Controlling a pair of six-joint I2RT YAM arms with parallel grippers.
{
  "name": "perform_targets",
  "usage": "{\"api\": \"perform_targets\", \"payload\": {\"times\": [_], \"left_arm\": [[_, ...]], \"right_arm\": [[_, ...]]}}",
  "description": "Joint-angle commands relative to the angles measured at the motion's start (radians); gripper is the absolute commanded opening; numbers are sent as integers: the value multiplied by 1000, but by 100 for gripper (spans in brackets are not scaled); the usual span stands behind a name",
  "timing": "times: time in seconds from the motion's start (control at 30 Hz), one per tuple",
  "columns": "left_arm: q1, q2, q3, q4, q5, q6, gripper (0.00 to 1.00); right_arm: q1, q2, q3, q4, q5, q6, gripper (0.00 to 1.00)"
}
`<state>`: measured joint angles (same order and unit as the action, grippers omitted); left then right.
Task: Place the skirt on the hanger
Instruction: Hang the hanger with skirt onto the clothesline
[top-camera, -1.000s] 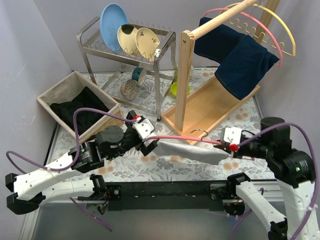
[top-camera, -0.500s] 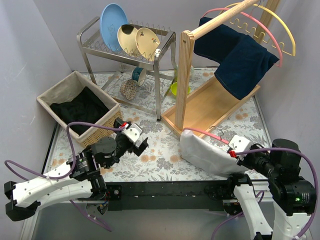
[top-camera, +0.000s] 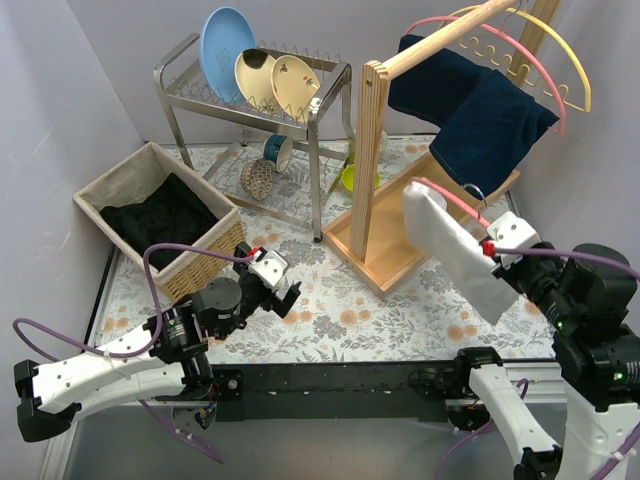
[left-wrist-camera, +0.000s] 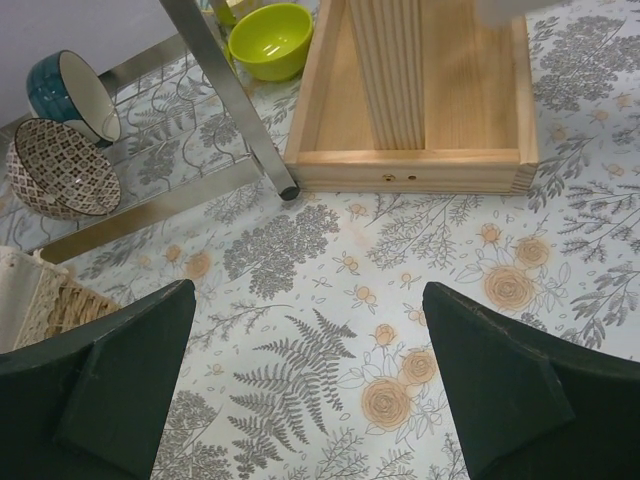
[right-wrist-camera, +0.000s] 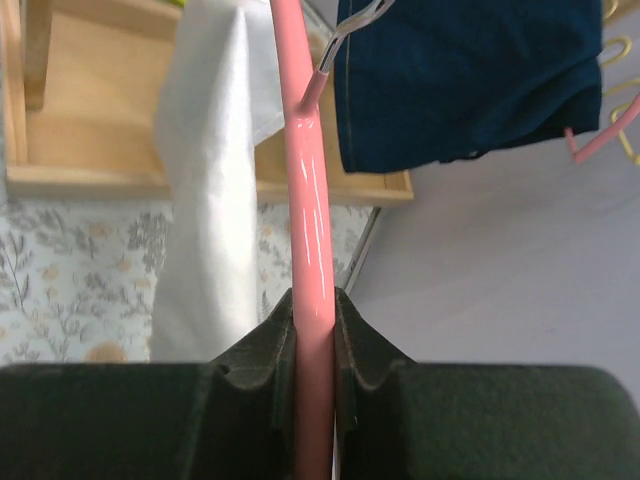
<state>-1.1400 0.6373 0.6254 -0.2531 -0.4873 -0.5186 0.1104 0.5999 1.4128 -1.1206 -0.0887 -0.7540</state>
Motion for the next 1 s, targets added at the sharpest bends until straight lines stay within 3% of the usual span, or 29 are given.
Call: {"api": "perform_targets", "payload": {"times": [0.0,0.27,0.53,0.73,0.87,0.97], "left_arm": [[5,-25,-26,43,44,-49,98],[5,-40,-38,34,92,-70,98],[5,-100,-56,35,128,-81,98],[5,-102,-58,32,159,-83,98],[5,-99,-58,29,174,-83,98],[5,-102,-58,29,179,-83,98]], "right_arm": [[67,96,89,271,18,134,1],[78,339,235,513,66,234,1],[42,495,405,587,96,245,1],[-63,619,529,584,-58,300,1],[-179,767,655,552,-183,326,1],[-198,883,791,506,-256,315,1]]}}
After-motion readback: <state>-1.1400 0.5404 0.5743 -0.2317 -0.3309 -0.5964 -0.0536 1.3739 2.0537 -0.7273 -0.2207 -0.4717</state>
